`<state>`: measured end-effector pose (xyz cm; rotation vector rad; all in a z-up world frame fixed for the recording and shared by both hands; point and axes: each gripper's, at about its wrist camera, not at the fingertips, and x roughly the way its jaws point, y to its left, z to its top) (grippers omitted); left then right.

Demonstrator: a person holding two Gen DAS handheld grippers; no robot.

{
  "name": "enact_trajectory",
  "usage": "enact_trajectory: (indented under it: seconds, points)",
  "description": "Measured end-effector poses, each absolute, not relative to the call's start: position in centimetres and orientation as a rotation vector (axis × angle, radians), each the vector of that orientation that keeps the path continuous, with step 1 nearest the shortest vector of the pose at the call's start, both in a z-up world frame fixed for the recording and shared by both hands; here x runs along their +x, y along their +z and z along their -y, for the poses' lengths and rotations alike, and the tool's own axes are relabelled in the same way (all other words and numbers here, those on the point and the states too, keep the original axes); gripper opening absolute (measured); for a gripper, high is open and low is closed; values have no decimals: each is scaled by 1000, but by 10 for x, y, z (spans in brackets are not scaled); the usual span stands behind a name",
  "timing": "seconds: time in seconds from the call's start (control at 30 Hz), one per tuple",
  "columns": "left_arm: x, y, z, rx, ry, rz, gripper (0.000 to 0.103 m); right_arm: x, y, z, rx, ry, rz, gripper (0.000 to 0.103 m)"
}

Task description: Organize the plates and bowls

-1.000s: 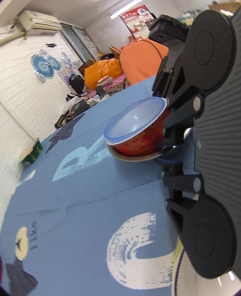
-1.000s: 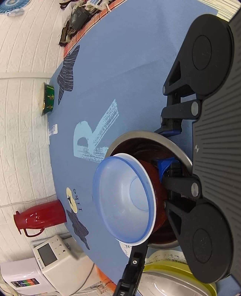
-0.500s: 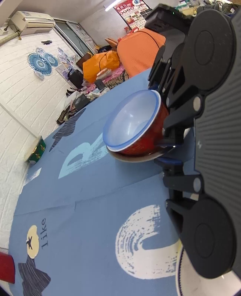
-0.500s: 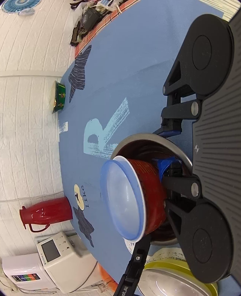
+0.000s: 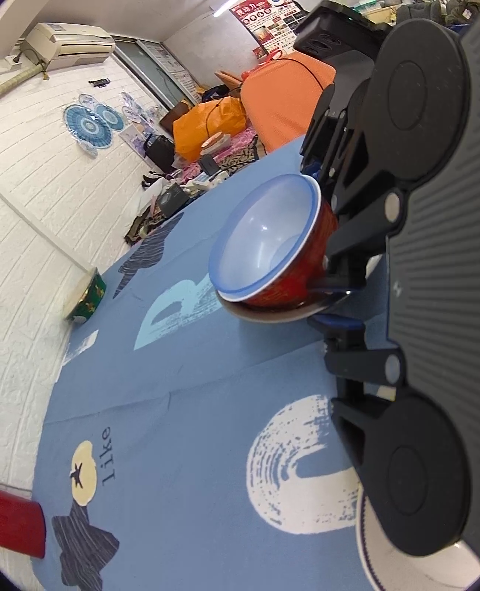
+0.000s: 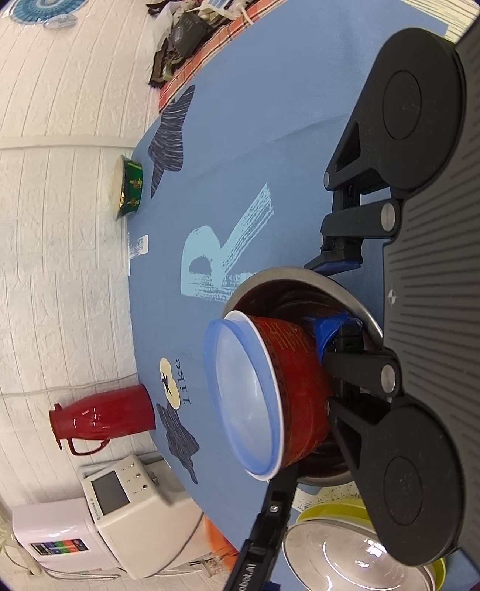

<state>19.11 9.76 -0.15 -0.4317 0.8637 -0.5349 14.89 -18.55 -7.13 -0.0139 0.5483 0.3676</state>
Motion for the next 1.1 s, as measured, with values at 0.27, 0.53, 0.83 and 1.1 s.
enact_trajectory:
  seconds: [0.27,0.53,0.83,1.1]
  points:
    - [160,23,-118,-432,-497,-807,0,130,-53,166,-17,406,-506,8]
    - [93,50,-167,-452,-366,-763,0,97,-32,117,-73,535,-460,8]
    - [38,27,-216,-450,-165,-845,0,75,-57,57,-114,679,-535,8]
    - [35,9,-220,-466,-149,-843,0,69,-61,50,-170,674,-560,5]
